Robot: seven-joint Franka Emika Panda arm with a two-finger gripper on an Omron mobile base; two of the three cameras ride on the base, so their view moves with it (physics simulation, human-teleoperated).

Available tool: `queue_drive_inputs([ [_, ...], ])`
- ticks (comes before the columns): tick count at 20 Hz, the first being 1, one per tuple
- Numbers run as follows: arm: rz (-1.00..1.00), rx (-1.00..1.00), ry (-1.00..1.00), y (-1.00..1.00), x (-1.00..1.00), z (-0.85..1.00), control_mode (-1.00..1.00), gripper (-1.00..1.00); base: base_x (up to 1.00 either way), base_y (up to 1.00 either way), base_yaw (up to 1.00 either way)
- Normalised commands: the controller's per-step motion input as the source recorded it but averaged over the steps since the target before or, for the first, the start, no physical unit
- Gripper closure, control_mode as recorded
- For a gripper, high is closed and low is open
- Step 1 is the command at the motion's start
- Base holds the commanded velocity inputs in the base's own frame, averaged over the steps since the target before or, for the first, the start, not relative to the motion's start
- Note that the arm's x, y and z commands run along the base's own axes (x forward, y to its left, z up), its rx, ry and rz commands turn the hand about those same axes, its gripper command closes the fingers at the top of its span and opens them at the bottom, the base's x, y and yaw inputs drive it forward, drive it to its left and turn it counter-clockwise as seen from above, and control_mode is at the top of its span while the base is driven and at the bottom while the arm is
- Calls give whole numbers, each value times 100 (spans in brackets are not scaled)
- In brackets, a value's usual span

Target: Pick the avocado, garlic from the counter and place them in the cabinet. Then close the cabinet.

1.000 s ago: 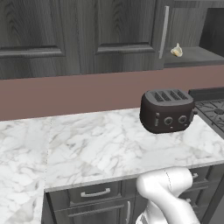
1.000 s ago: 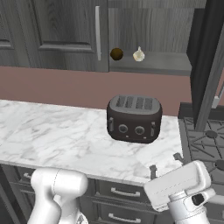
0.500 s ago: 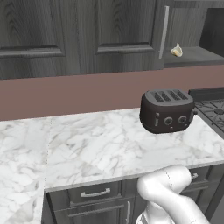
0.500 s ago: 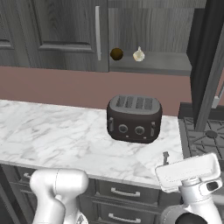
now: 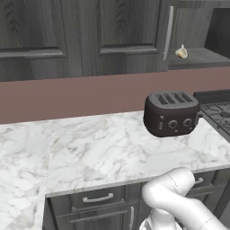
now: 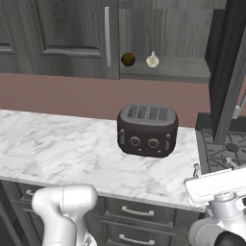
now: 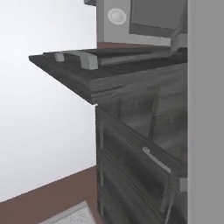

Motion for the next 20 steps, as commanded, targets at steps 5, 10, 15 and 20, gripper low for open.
queue_drive_inputs([
  [5, 9, 4, 0, -4, 18, 22, -100, -100, 0, 0, 0],
  [10, 5, 0, 6, 0, 36, 24, -100, -100, 0, 0, 0],
  [15, 7, 0, 7, 0, 34, 11, -100, -100, 0, 0, 0],
  [20, 9, 0, 2, 0, 23, 26, -100, -100, 0, 0, 0],
])
